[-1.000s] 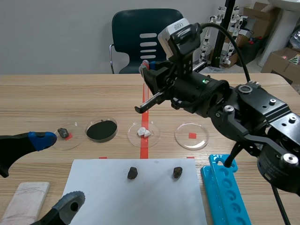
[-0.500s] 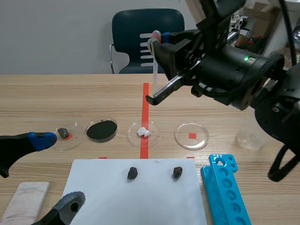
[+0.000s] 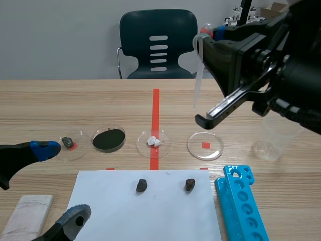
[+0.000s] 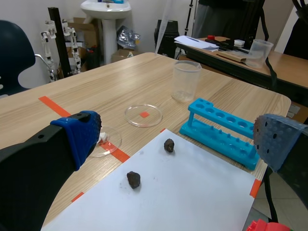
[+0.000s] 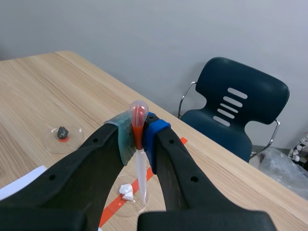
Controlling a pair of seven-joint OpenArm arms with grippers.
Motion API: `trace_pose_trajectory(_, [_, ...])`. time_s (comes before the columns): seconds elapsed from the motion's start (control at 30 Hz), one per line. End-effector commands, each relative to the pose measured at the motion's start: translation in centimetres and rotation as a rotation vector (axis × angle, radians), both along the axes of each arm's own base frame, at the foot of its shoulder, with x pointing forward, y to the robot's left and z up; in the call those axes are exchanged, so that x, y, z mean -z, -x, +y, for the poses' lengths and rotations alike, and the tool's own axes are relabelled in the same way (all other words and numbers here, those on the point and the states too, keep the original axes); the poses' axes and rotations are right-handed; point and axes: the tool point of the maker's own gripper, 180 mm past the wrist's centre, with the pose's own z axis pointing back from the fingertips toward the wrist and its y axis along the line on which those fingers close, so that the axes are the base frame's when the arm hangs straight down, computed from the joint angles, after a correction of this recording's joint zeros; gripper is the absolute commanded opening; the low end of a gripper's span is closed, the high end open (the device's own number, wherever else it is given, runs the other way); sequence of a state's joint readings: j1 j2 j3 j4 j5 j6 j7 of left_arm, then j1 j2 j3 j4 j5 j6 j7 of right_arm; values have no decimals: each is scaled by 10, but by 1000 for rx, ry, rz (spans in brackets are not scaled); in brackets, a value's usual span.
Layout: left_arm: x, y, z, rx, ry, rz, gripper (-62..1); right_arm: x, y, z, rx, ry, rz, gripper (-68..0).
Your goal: Squeeze the dropper onto the mineral
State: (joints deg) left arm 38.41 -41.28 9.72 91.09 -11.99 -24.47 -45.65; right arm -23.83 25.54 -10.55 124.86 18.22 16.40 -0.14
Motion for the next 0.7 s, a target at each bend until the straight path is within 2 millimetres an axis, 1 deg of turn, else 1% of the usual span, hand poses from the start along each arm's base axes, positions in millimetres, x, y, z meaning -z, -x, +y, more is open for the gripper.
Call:
trace_pose_trajectory(0.0, [-7,-1,-1,-4,27,-14,14,-10,4,-1,-2,-12,-24,-651])
trace_pose_trajectory(0.23, [-7,-1,-1,-4,27,-14,14,-5,15,-12,31,1,8,-651])
trace_pose_trajectory(0.67, [-7,-1,-1,-4,27,-14,14,-3,15,-13,35,3,16,-651])
